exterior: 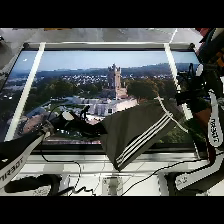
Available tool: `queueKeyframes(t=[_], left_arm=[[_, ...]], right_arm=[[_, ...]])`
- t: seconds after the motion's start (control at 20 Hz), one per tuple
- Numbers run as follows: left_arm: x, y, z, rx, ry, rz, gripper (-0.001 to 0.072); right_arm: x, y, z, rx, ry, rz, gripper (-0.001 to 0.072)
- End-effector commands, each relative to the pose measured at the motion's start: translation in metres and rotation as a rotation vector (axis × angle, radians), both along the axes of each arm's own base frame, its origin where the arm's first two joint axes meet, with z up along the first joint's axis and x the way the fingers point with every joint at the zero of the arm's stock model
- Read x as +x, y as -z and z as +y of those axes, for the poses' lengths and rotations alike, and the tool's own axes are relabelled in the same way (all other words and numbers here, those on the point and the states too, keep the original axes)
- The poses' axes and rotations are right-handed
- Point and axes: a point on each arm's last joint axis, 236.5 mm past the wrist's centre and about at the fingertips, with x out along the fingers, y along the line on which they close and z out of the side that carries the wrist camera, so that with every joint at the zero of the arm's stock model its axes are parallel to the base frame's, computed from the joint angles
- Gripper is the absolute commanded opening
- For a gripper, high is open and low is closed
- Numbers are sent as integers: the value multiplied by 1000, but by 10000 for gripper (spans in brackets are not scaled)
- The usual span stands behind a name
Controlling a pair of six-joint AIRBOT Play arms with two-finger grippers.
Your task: Fold the clothes and pants, and hang the long-sleeved shirts on hangers.
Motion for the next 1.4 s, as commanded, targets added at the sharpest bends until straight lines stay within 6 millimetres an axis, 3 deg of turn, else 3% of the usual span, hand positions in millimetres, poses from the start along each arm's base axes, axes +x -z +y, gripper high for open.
queueKeyframes(t=[0.0, 0.05, 0.1, 0.2, 0.35, 0.6, 0.75, 0.85, 1.0, 1.35], left_arm=[[27, 10, 0, -3, -90, -61, 285], [37, 5, 2, -7, -84, -98, 92], [50, -5, 5, -19, -43, -164, 9], [78, -26, 25, -16, -4, -246, 8], [113, -48, 85, 93, 67, -325, 7], [137, -48, 204, 432, 169, -382, 7], [144, -44, 254, 612, 220, -406, 8], [151, -44, 263, 658, 229, -434, 8], [162, -47, 259, 666, 218, -480, 8], [171, -50, 248, 670, 226, -527, 8]], right_arm=[[5, 0, 0, -3, -2, -19, 525], [7, 0, -1, -4, -3, -27, 524], [9, 0, -1, -6, -4, -37, 523], [14, 0, -4, -8, 0, -61, 513], [22, 4, 5, 90, 38, -105, 462], [19, 20, 74, 561, 125, -36, 468], [23, 39, 98, 658, 160, -21, 544], [27, 62, 111, 659, 174, -40, 567], [29, 85, 139, 696, 208, -55, 566], [14, 94, 219, 745, 97, 2, 563]])
